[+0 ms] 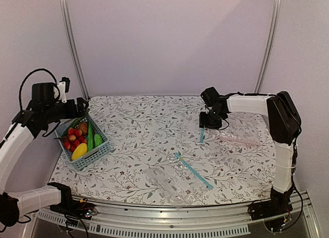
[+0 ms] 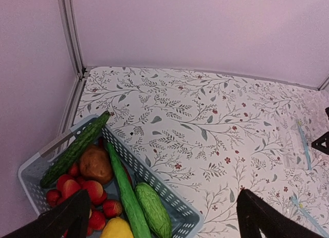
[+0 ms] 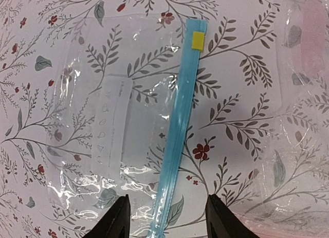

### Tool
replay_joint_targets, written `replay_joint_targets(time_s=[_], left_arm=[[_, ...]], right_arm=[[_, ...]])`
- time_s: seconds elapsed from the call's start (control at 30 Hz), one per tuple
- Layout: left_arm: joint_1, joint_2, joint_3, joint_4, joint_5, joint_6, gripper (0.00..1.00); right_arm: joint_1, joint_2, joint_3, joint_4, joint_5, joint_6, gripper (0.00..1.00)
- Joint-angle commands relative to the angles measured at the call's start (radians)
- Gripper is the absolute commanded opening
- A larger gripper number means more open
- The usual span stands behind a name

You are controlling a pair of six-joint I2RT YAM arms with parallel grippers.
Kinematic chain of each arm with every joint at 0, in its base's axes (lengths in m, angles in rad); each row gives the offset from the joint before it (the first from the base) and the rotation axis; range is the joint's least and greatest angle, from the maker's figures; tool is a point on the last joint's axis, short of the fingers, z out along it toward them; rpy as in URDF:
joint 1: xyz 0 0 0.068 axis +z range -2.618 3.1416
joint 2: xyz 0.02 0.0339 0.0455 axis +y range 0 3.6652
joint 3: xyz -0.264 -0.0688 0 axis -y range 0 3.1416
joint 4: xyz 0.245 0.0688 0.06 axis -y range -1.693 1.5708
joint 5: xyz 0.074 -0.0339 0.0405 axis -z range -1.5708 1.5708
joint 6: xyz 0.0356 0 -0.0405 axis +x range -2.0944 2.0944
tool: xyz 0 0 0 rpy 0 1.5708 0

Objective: Place the food in the zip-top bag and seal the zipper
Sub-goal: Pick up the zipper food storage bag from the center of the board.

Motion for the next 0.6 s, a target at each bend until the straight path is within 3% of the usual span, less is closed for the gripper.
replay_joint_targets(time_s=[0.0,0.43,0.57], left_arm=[[-0.009,-0.001,-0.016,0.000,-0.005,0.018,1.00],[-0.008,-0.001,-0.015,-0.006,-0.002,0.020,0.99],[-0.009,0.000,-0.015,-0.005,-0.001,0.021,1.00]], right_arm=[[0.005,0.071,0.069,-0.022,0.031,0.000,0.48],[0.005,0.181,0.165,-0.049,0.075,0.003,0.39],[0.005,0.202,0.185,-0.053,0.076,0.003,0.31]])
